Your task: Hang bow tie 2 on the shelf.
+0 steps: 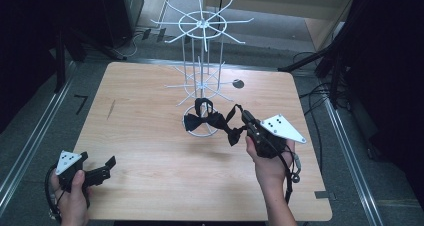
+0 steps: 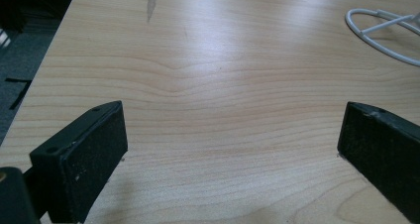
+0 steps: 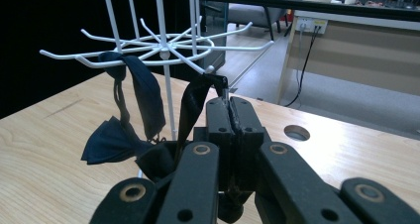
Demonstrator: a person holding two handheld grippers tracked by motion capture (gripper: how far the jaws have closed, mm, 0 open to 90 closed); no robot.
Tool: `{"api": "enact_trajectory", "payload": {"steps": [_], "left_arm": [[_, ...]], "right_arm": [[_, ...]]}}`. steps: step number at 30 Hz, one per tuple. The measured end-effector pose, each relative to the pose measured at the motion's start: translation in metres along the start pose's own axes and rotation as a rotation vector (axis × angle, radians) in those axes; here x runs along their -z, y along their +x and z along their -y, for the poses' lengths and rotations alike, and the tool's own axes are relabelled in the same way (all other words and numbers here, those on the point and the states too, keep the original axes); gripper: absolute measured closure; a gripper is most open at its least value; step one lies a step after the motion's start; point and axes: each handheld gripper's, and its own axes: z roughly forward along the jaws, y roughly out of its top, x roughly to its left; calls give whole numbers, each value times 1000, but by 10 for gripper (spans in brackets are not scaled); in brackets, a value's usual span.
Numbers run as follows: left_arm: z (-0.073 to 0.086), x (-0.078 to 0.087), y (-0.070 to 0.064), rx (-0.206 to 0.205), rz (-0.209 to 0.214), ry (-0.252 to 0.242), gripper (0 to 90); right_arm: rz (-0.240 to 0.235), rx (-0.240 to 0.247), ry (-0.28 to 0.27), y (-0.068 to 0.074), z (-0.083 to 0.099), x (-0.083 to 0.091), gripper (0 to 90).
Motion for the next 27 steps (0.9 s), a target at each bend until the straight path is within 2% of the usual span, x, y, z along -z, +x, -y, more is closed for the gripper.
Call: {"api": "enact_trajectory", "payload": {"steps": [14,27], "left_arm": [[0,0,0,-2,0,-1,0],[0,0,0,3,1,-2,0]], "right_arm": [[-2,10,-9,3,-12,-7,899],[-10,-33,26,-1,-12,-26,899]]}}
